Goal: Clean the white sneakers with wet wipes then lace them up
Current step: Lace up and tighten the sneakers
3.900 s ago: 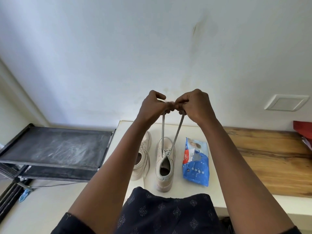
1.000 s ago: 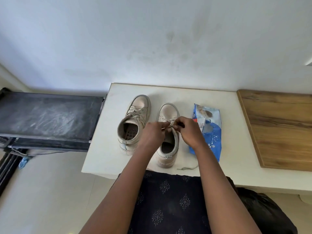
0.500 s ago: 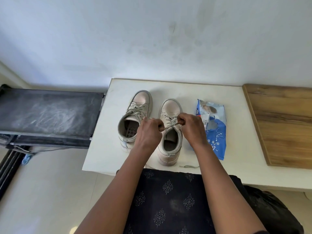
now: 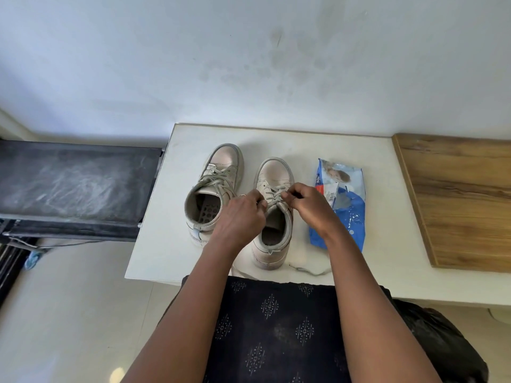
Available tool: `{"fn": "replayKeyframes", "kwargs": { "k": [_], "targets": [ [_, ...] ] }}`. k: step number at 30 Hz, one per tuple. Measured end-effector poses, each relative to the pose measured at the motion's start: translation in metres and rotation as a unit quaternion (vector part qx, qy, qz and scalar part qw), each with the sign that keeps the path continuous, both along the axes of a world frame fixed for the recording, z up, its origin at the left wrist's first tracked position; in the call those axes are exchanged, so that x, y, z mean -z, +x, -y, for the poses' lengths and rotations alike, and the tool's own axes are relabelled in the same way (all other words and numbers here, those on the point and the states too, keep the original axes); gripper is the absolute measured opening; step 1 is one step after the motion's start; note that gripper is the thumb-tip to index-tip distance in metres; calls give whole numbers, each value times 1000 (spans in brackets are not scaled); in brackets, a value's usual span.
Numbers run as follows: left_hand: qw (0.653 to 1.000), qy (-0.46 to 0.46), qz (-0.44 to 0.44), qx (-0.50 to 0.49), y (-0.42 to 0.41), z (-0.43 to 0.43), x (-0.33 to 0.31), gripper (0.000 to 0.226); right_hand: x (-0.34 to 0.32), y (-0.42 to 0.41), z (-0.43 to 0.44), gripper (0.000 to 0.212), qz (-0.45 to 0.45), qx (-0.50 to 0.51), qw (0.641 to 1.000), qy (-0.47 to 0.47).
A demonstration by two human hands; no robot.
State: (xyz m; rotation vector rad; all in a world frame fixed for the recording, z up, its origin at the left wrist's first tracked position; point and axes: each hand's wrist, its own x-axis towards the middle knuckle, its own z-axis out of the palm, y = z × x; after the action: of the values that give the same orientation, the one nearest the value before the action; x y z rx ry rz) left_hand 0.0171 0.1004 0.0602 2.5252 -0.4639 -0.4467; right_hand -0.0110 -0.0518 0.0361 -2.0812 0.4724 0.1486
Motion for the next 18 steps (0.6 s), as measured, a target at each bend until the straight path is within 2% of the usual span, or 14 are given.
{"fn": "replayKeyframes", "kwargs": {
  "k": [4,8,13,15,17,18],
  "targets": [
    [1000,-7,-3,-3,2,2,4,26,-4,3,-5,23,9,-6,997,-75],
    [995,-84,-37,-48,1,1,2,19,-3,6,-16,22,33,42,991,-121],
    [992,-112,-41,-48,-3,-4,0,17,1,4,-21,23,66,75,987,-126],
    [988,-124,-76,-59,0,-7,2,18,0,5,-20,20,64,79,988,-119],
    [983,-130,-116,-56,2,-9,3,22,-2,6,-12,13,39,82,993,-78],
    [979,-139,-137,-58,3,-10,4,25,-3,5,-6,16,18,81,995,-49]
  ]
}}
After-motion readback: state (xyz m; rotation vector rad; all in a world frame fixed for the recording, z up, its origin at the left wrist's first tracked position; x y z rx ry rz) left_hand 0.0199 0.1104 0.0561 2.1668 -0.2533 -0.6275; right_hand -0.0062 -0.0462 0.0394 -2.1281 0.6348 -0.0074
